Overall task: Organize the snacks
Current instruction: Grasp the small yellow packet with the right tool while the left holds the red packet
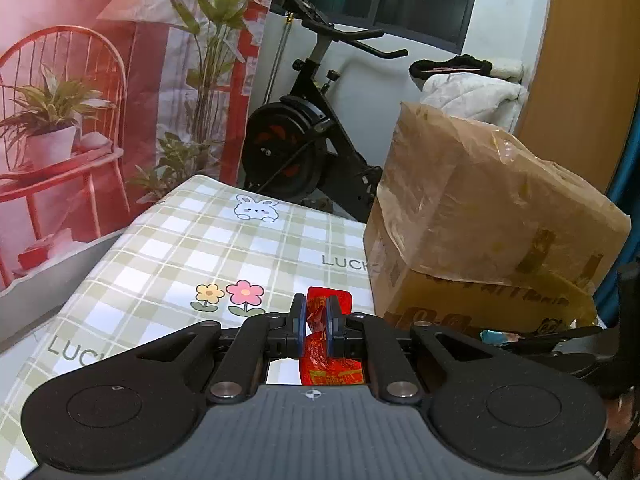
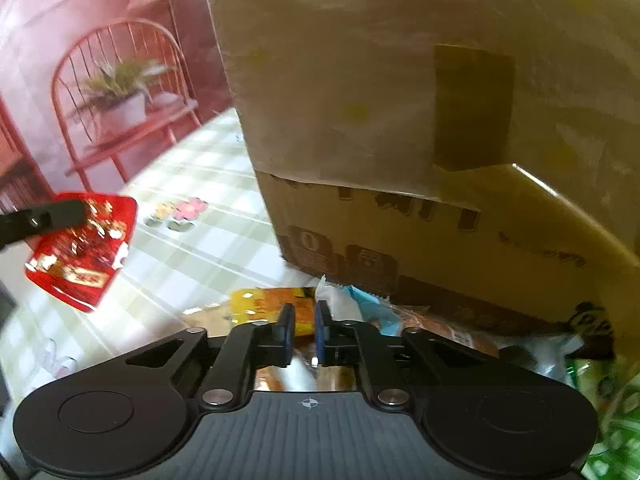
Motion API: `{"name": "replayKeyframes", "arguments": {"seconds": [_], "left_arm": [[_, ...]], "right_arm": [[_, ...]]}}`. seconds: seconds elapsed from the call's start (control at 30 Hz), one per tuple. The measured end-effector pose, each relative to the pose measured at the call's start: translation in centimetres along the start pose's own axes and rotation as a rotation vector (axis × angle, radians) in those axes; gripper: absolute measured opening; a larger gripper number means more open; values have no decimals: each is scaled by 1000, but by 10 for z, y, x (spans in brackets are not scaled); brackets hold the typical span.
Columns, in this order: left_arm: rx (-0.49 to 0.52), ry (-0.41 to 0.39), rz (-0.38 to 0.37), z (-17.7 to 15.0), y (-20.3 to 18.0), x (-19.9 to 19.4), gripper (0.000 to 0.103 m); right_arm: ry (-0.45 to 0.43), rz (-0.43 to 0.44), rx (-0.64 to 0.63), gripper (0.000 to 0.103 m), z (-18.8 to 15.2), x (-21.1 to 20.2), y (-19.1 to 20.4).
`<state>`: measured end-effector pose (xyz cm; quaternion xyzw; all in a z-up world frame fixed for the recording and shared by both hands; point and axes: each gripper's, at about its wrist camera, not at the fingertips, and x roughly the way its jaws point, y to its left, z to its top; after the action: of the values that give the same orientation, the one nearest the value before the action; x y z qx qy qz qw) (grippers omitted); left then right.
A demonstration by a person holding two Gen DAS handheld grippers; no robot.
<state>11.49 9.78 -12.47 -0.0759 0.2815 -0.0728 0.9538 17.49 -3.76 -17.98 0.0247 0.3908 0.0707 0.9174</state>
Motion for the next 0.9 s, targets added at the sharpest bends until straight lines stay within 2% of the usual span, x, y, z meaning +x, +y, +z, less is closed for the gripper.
{"name": "replayKeyframes", "arguments": {"seconds": [0.07,0.2,0.27,0.33,0.43,0.67,0.8,0.9], "left_arm": [[0,0,-4,-1,0,1,10],[-9,5,-6,-3,3,1,10],[-12,6,-8,-3,4,1,10],[-11,7,-9,-3,3,3,10],[-13,14,-11,-4,3,6,10],[-21,17,-8,-4,5,7,10],[-29,20,-3,-4,7,8,10],[-26,23,1,-3,6,8,10]], "right_arm": [[7,-24,-54,9,0,2,6],[100,-29,-210,13,0,8,25],[134,-31,-281,20,-2,9,35],[151,-38,-327,20,-7,7,43],[159,-25,-323,21,-8,11,46],[92,-28,-438,27,0,20,57],[62,-15,-460,24,4,18,59],[36,-3,-479,16,7,18,59]]}}
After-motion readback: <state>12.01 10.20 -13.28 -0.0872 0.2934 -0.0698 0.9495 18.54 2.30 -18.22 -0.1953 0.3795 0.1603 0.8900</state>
